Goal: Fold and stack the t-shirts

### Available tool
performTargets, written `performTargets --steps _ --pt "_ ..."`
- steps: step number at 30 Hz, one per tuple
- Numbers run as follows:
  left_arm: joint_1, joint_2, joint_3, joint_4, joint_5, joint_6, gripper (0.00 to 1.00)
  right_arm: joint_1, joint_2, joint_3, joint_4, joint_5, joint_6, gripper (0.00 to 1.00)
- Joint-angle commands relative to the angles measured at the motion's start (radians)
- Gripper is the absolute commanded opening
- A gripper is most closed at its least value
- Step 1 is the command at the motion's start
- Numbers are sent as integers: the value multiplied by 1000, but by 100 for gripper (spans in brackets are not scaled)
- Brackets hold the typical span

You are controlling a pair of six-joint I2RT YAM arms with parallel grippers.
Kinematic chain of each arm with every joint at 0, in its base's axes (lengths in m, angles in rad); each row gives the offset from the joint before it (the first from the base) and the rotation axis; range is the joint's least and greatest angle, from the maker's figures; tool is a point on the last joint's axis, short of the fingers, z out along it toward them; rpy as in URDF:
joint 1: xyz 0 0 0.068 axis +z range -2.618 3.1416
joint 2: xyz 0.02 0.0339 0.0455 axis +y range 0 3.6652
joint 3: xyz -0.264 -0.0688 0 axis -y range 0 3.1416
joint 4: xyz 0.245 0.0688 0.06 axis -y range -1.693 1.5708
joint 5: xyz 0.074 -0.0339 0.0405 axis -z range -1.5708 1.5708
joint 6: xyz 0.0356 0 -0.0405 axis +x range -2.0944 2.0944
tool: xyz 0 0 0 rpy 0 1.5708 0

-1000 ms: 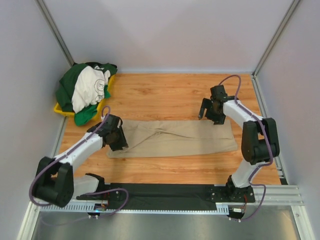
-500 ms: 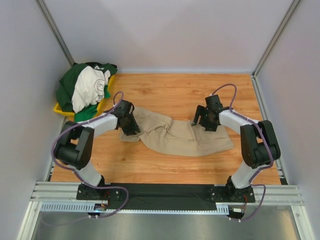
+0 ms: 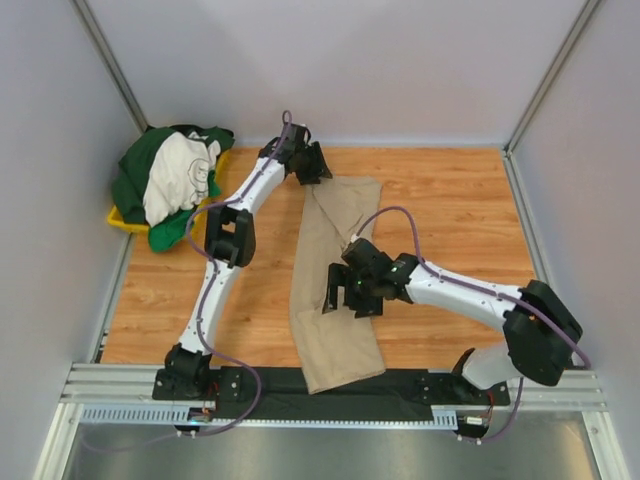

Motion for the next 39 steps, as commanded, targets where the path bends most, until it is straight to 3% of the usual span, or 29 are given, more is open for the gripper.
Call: performTargets --steps 1,2,3,5,10,13,14,20,29,36,39 --pt "-14 -44 244 -180 60 157 58 11 -108 162 -165 127 41 90" --pt "-14 -209 140 -132 44 187 63 3 -119 185 -208 143 24 92" --pt "-11 -305 -98 -18 5 200 71 -20 -133 226 -214 195 4 93" --pt "-11 -534 -262 35 -50 236 80 -66 -105 271 -237 228 -59 93" --pt "-10 -825 -519 -109 -164 269 79 -228 68 461 -216 183 -180 91" --pt "-11 -1046 -762 -100 -122 272 75 -282 288 635 -214 160 -249 85" --pt "-11 -1083 -886 -91 -119 273 75 -290 338 697 -233 160 -278 84" --pt "-14 -1355 -1297 -48 -89 230 73 -330 640 1047 -325 128 -326 79" --pt "-42 -1553 -1553 -41 -27 203 70 -368 994 1343 -418 203 -303 79" --pt "-48 -1616 -1582 -58 10 192 70 -445 1249 1664 -409 175 -253 79" --pt "-51 -1614 -1545 -83 8 212 70 -478 1286 1676 -262 105 -202 81"
